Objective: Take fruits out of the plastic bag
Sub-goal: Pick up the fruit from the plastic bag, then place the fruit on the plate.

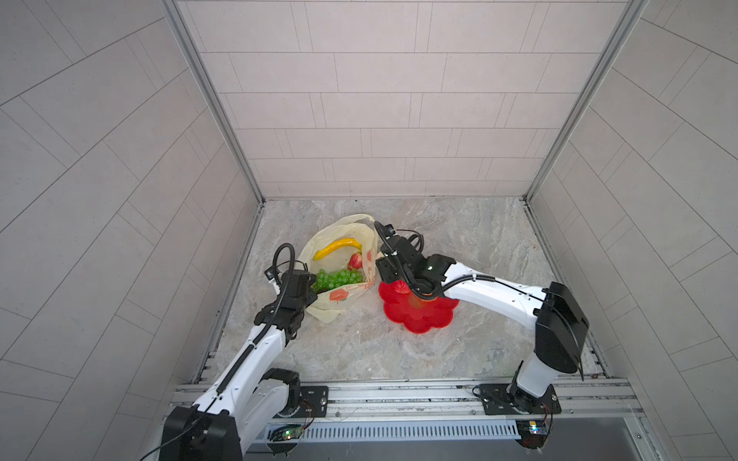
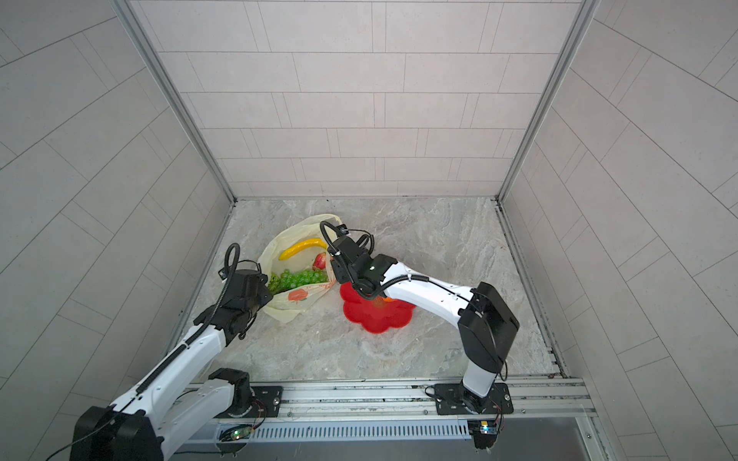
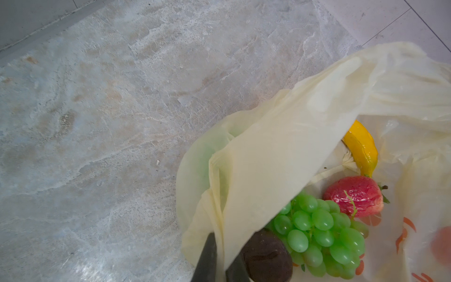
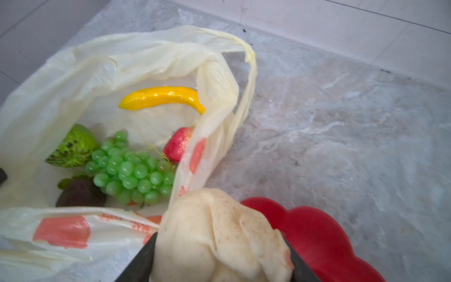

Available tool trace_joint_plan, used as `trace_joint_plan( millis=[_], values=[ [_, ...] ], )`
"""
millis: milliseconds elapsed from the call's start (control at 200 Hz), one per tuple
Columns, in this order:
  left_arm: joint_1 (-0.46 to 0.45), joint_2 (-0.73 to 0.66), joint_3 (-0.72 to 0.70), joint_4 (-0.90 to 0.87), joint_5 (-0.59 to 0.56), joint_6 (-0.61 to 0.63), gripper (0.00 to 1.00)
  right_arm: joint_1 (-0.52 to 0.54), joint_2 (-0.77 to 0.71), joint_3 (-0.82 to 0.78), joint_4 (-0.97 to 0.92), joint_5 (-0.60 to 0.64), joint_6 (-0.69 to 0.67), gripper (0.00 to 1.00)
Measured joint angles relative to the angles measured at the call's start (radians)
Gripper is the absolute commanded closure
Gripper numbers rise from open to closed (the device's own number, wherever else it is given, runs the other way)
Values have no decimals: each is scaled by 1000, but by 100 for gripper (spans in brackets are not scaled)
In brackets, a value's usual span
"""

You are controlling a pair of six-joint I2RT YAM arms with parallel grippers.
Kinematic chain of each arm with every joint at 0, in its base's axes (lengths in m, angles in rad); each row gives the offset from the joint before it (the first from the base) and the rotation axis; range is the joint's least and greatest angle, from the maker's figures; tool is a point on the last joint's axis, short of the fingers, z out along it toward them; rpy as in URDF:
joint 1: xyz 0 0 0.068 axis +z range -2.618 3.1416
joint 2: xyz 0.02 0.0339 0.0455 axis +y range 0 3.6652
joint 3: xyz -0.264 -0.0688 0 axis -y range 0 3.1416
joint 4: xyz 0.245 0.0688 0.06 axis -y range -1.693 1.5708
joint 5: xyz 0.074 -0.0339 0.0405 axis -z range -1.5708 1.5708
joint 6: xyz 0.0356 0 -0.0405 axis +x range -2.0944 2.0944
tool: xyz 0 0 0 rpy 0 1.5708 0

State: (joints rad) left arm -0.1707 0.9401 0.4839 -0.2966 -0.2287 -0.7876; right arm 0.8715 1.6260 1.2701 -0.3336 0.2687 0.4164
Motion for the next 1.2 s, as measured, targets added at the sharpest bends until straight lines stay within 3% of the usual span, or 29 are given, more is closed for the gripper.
trace_joint_plan(
  millis=[260,475,836,1201],
  values=[
    [0,29,0,9,1,1,90,37,-211,-264,-8,120,2,41],
    [0,44,0,14,2,2,90,113,-233,-365,-9,221,17,42],
    [0,44,0,14,1,2,90,203,-78,-359,8,354,59,42],
    [0,41,0,13,0,3,90,210,85,-283,-13,455,93,41]
  ],
)
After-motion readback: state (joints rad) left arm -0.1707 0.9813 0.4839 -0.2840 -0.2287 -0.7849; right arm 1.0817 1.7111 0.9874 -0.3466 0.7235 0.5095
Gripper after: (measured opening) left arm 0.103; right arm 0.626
